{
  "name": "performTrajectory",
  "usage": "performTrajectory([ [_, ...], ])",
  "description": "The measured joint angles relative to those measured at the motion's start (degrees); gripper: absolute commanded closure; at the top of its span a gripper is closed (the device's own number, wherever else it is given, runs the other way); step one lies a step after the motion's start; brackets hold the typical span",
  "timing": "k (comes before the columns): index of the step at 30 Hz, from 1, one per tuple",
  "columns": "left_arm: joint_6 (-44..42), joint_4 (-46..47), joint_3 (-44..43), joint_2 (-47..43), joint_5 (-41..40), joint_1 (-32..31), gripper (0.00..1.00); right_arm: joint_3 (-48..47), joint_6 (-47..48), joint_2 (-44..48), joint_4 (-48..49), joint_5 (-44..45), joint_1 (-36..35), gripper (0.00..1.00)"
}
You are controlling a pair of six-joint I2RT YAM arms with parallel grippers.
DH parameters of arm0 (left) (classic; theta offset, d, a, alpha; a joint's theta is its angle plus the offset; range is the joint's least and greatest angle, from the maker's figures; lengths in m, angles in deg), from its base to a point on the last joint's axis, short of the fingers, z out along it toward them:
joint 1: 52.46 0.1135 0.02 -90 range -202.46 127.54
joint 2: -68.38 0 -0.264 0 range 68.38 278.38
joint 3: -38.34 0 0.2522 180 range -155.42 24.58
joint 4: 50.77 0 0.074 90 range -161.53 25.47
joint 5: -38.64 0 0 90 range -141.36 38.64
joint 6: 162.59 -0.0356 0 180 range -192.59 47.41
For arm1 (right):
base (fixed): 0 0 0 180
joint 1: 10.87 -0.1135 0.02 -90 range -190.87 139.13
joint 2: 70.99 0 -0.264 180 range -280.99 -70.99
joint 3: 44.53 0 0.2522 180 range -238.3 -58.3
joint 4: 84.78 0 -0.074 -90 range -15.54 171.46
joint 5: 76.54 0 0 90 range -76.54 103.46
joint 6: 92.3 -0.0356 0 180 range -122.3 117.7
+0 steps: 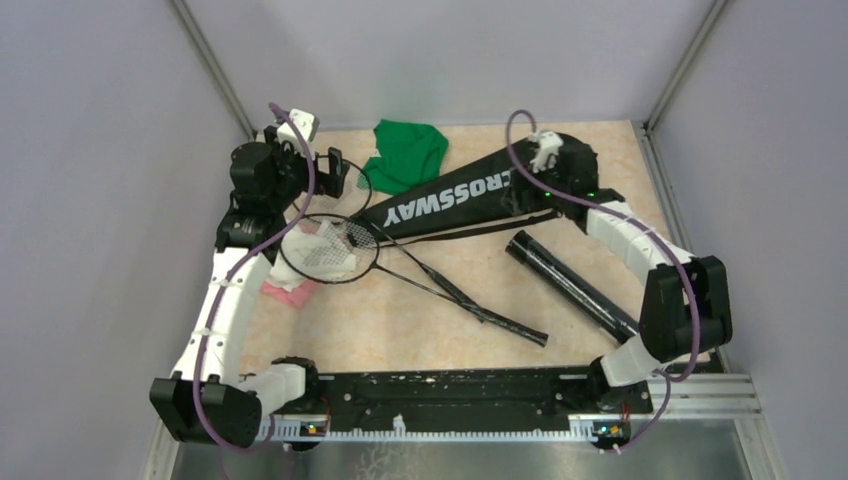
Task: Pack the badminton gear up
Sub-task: Pick up the racket bag from the center of the board.
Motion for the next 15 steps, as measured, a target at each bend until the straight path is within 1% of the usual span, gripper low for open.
performTrajectory([
  [3,0.3,0.2,0.6,0.0,1.2,0.0,0.01,3.5,-4.9,0.2,2.9,-0.7,8.6,0.24],
  [6,0.5,0.2,1.0,0.0,2.2,0.0,0.01,6.3,-9.7,0.2,5.5,-1.2,14.3,0.24],
  [10,0.6,0.5,1.0,0.0,3.1,0.0,0.01,7.7,-15.4,-1.0,8.8,-3.1,20.1,0.25],
  [15,0.6,0.7,1.1,0.0,4.0,0.0,0.01,7.5,-20.0,-6.7,12.1,-3.6,25.4,0.27],
])
